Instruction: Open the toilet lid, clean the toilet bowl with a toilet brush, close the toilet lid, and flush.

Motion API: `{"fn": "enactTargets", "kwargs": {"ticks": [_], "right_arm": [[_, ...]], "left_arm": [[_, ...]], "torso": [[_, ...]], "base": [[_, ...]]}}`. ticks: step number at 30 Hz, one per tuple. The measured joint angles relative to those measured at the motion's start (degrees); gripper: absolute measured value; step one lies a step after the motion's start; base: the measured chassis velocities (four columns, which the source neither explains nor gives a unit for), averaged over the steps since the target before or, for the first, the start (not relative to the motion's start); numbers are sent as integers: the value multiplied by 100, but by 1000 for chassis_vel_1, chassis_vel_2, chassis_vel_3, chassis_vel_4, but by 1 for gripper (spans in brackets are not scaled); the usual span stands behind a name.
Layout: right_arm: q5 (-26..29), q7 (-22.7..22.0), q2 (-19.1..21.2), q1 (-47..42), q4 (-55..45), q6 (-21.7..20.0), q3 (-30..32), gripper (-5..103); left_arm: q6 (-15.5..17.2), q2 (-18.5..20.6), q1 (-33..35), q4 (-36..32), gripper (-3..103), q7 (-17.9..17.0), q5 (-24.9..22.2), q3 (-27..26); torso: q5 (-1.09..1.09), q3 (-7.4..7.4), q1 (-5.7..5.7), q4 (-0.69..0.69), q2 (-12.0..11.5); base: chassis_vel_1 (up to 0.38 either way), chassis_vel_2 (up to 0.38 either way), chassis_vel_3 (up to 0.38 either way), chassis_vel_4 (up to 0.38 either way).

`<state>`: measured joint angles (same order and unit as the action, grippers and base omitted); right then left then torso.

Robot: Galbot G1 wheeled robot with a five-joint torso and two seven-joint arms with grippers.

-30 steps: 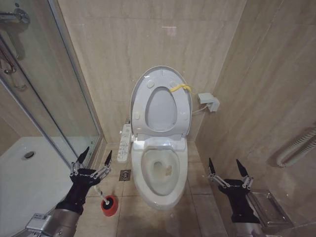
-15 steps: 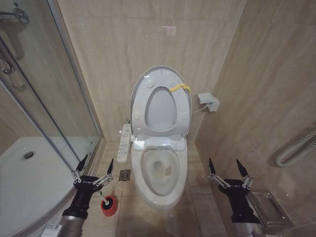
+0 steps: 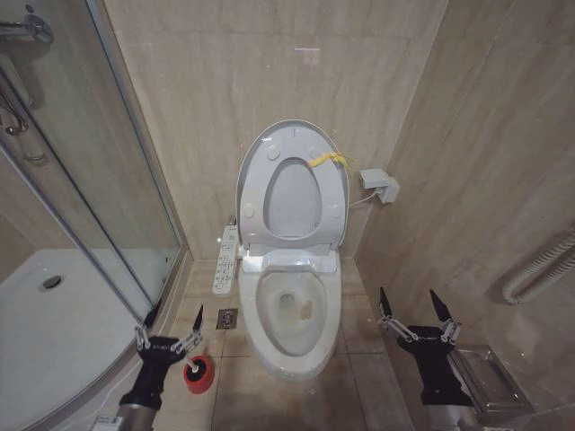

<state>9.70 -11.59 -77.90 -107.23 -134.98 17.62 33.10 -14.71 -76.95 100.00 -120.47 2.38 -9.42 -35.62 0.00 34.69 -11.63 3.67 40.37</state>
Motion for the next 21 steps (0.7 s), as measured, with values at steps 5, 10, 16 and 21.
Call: {"fn": "enactTargets", "kwargs": {"ticks": [5,10,16,21], "right_arm": [[0,0,0,1,0,0,0,100],[0,0,0,1,0,0,0,100],[0,0,0,1,0,0,0,100],[0,0,0,1,0,0,0,100]], "left_arm": [[-356,-21,27,840,97,23,-20,3],[-530,-62,182,1281,97,138,-79,3],[-606,-159,179,1472,99,171,-1,4],[-636,-229,167,1500,98,120,81,-14]], "torso": [[0,0,0,3,0],[0,0,0,-1,0],[0,0,0,0,0],[0,0,0,1,0]], "base": [[0,0,0,0],[0,0,0,0],[0,0,0,0],[0,0,0,0]]}}
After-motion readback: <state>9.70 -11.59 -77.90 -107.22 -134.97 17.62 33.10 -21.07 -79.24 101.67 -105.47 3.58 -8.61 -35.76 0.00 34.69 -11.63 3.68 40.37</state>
